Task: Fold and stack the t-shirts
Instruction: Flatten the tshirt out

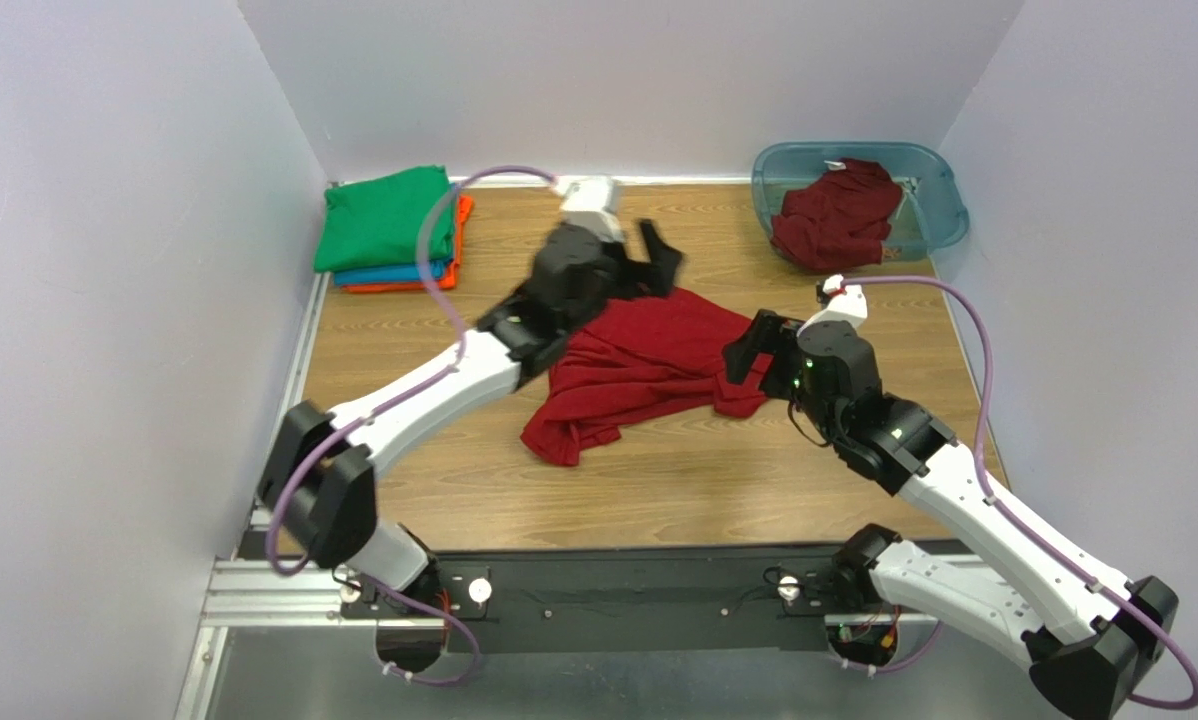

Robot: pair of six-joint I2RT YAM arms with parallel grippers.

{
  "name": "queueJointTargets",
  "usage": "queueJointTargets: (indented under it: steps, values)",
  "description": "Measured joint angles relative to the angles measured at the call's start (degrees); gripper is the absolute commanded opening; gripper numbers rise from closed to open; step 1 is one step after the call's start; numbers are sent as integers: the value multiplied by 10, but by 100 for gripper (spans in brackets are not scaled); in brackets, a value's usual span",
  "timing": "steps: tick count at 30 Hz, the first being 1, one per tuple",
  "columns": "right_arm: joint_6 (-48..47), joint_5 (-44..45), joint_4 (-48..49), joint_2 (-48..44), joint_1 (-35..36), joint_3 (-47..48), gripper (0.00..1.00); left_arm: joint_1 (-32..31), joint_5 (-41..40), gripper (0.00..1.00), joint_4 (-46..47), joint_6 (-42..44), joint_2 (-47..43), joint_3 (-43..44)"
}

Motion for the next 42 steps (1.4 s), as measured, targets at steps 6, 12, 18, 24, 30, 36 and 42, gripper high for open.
queueJointTargets:
  steps: [6, 12, 18, 24, 30, 36, 42]
  values:
    - [5, 47, -16, 43, -4, 0, 100, 116, -63, 98, -31, -10, -74, -86]
    - [9, 53, -25, 104, -61, 1, 100, 112, -56, 98, -78, -28, -85, -191]
    - [8, 13, -28, 193, -180, 1, 100, 104, -22, 98, -123, -81, -203, -363]
    - [8, -14, -31, 250, -203, 1, 100, 96, -11, 92, -127, -126, -287, -433]
    - [9, -23, -31, 261, -210, 1, 100, 96, -1, 40, -131, -146, -274, -452]
    - [9, -25, -30, 263, -238, 1, 100, 95, 13, 0, -128, -145, -256, -452]
    - [12, -40, -26, 298, -260, 3, 100, 95, 10, 0, -128, -142, -246, -450]
